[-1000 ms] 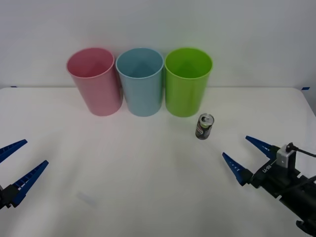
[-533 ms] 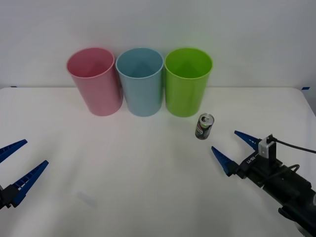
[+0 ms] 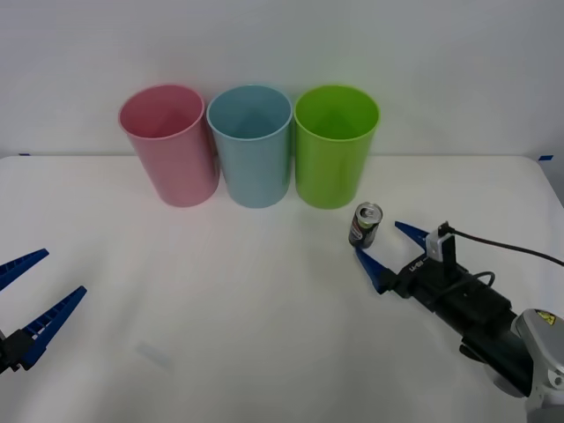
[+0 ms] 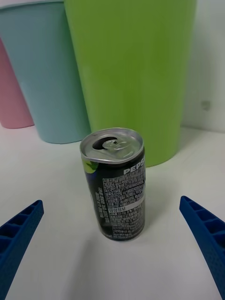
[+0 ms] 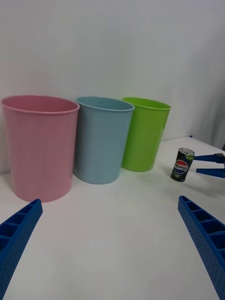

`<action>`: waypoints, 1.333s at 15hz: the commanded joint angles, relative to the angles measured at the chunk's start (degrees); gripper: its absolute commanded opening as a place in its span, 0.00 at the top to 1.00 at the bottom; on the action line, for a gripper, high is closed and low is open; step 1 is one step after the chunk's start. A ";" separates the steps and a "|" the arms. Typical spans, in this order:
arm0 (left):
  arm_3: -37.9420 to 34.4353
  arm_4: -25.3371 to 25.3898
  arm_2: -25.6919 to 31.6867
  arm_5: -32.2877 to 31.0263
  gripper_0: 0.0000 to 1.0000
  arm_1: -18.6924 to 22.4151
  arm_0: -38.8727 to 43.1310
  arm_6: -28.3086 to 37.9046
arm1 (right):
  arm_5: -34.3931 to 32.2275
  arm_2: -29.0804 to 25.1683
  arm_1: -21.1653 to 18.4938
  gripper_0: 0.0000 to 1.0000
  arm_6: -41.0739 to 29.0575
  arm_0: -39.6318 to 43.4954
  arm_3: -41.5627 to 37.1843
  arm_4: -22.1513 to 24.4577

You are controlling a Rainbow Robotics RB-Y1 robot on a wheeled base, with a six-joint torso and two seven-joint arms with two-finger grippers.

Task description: Grasp the object on the table and drop it into the matching bin: aluminum can to the light blue bin, PET bottle to the pink bin.

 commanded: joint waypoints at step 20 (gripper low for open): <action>0.00 0.00 0.00 0.00 0.00 0.00 0.00 0.00 | 7.96 1.72 4.85 0.86 6.08 -9.59 10.55 2.30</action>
